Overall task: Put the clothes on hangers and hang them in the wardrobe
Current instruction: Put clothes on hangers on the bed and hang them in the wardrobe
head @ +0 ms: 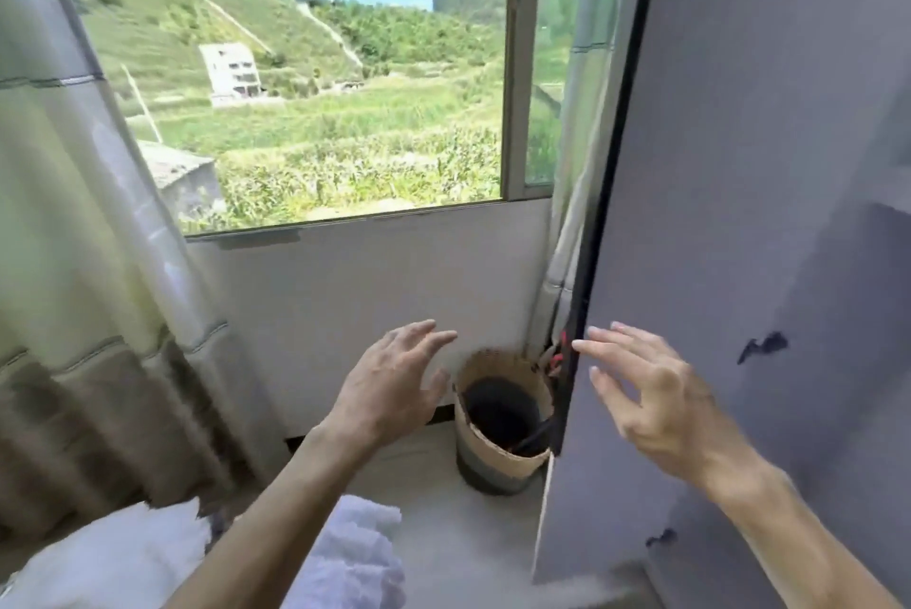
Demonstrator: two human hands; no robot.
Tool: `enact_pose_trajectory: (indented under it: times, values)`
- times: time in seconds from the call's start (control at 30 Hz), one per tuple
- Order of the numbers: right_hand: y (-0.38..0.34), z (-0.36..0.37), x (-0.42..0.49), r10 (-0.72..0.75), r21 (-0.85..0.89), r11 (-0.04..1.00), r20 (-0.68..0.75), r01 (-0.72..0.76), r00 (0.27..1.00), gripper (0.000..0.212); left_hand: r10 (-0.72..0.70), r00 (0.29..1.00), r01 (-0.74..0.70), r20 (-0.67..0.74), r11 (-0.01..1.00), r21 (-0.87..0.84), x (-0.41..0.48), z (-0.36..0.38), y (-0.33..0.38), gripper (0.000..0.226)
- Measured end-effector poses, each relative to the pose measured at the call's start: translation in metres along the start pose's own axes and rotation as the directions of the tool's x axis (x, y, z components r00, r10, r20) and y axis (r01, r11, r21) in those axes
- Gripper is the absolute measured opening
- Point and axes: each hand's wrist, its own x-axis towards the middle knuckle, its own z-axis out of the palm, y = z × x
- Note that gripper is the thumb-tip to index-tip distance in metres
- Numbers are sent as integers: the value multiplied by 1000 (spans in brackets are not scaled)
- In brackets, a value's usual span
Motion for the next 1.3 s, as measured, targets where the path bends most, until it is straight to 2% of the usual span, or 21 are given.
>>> enact_pose_trajectory:
  times: [0.13, 0.23, 0.4, 0.47, 0.57, 0.63, 0.77, 0.87, 0.97, 1.13, 1.3]
  values:
    - [32, -47, -47, 215, -96, 969, -119, -227, 969, 31, 246, 967, -246, 69, 969, -11, 41, 12, 64, 49]
    - [45, -80, -94, 358, -159, 906, -206, -392, 911, 30, 405, 910, -405, 83, 914, -16, 67, 24, 114, 49]
    - [59, -127, -183, 517, -254, 721, -424, -645, 744, 31, 661, 743, -658, 102, 750, -69, 84, 46, 213, 52]
    - [59, -136, -209, 539, -290, 659, -461, -694, 705, 31, 712, 695, -707, 103, 702, -86, 85, 54, 239, 51]
    - [52, -154, -258, 613, -302, 536, -504, -789, 609, 35, 801, 590, -790, 101, 598, -134, 80, 73, 289, 55]
    - [47, -165, -289, 642, -280, 471, -541, -836, 543, 36, 851, 521, -835, 72, 525, -166, 75, 87, 325, 64]
    - [53, -183, -337, 684, -222, 343, -607, -913, 405, 36, 917, 397, -897, 45, 397, -195, 66, 106, 398, 54]
    - [70, -198, -357, 692, -181, 266, -648, -947, 318, 36, 945, 326, -932, 20, 325, -161, 67, 112, 450, 60]
    - [94, -211, -363, 713, -131, 213, -657, -968, 246, 37, 951, 306, -944, -35, 298, -142, 73, 116, 502, 65]
    - [153, -229, -355, 780, 25, 240, -600, -971, 177, 39, 943, 317, -948, -101, 312, -70, 100, 134, 578, 77]
    - [217, -247, -342, 851, 110, 214, -509, -971, 131, 49, 916, 389, -921, -93, 384, -72, 139, 167, 628, 75]
